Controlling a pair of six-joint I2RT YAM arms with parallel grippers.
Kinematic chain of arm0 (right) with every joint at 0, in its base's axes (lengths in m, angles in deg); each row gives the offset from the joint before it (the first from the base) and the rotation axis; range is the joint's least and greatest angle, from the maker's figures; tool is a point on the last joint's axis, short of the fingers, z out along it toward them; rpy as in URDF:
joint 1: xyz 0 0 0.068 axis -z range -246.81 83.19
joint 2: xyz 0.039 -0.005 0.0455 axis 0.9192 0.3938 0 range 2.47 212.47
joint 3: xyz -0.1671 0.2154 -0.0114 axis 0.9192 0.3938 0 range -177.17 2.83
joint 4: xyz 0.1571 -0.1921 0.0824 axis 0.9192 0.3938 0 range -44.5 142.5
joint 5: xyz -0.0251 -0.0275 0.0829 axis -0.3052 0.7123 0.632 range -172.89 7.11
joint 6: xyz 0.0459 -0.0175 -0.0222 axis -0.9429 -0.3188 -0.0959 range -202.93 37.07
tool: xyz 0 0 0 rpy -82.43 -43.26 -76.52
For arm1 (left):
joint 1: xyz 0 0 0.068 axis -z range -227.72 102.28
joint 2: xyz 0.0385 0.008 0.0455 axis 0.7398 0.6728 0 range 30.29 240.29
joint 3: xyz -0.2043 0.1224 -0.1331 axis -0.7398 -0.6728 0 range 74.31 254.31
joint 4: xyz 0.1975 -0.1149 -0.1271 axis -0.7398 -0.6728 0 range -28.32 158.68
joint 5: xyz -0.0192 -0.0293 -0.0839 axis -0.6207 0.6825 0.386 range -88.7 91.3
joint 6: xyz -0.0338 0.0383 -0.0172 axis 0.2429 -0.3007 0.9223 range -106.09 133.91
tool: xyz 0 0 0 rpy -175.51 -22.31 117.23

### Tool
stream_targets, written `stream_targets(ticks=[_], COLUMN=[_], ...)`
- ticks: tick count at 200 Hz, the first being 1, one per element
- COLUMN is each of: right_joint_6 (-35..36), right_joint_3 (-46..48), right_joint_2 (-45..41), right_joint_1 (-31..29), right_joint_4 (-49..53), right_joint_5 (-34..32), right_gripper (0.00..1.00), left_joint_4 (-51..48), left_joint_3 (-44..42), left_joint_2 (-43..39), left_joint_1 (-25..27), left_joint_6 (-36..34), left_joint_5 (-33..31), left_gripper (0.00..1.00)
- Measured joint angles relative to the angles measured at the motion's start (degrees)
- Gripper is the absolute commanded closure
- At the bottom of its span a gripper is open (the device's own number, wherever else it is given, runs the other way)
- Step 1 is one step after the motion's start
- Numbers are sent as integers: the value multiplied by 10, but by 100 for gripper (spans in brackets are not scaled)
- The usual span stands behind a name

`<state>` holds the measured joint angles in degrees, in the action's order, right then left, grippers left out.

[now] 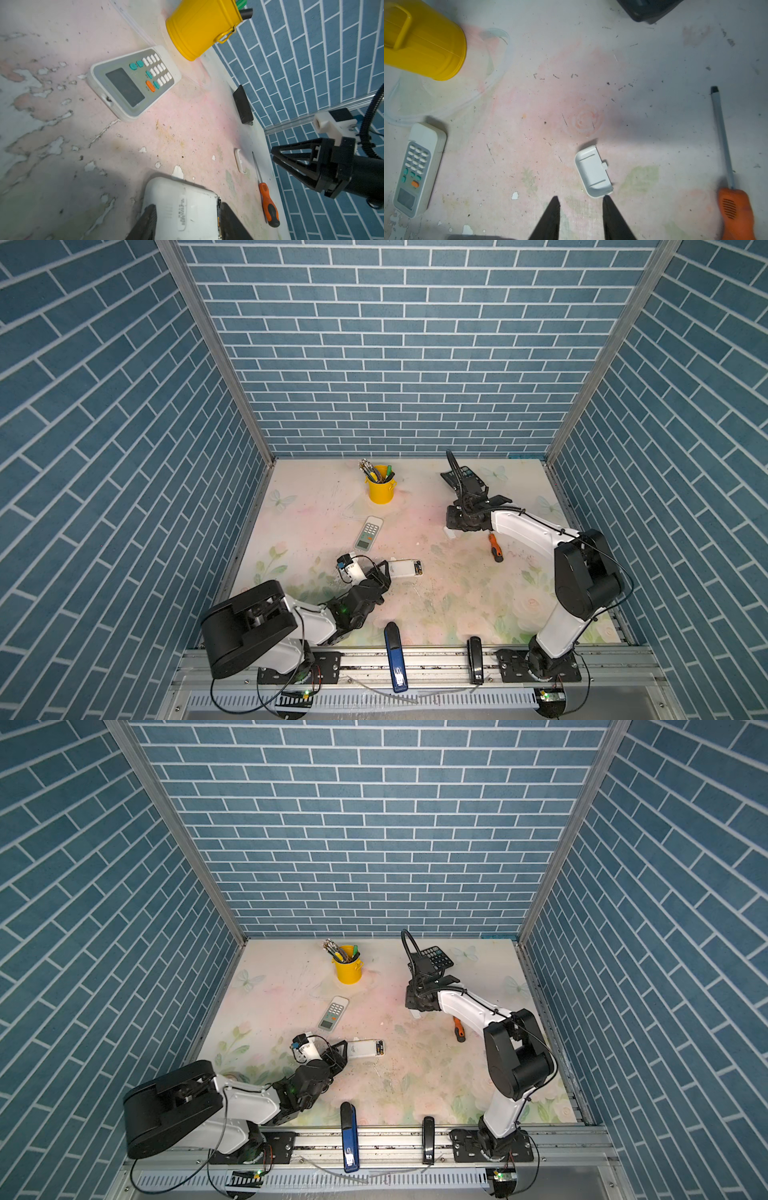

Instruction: Unload the batteries from the remote control

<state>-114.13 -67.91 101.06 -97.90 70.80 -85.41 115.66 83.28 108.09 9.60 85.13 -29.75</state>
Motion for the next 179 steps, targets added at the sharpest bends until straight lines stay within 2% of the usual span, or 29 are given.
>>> stream_targets(ticks=[22, 44, 76, 106, 108, 111, 114, 138, 164, 179], right_joint_6=[1, 2, 2, 7, 7, 8, 9, 18, 30, 33], right_joint_3=[0, 10, 54, 83, 84, 86, 88, 97, 97, 97], right_joint_2=[-25, -59, -119, -144, -144, -144, -144, -139, -119, -105], right_joint_1=[0, 5, 22, 45, 47, 49, 52, 69, 88, 102], right_joint_4=[14, 32, 71, 110, 111, 114, 117, 138, 144, 145], right_joint_5=[-13, -30, -58, -75, -75, -76, -77, -79, -82, -82], right_gripper=[61, 59, 53, 46, 46, 45, 45, 43, 42, 42], left_joint_4=[-69, -181, -330, -398, -403, -408, -413, -429, -407, -401], left_joint_3=[1, 19, 116, 216, 224, 233, 244, 295, 289, 286], left_joint_2=[-68, -155, -234, -219, -214, -208, -200, -149, -128, -127], left_joint_1=[0, -1, -38, -123, -129, -135, -142, -187, -245, -276], left_joint_6=[-6, -28, -118, -220, -230, -237, -252, -299, -308, -308], left_joint_5=[-5, -10, 23, 121, 129, 141, 154, 247, 334, 363], left_gripper=[47, 43, 37, 27, 20, 4, 1, 0, 0, 0])
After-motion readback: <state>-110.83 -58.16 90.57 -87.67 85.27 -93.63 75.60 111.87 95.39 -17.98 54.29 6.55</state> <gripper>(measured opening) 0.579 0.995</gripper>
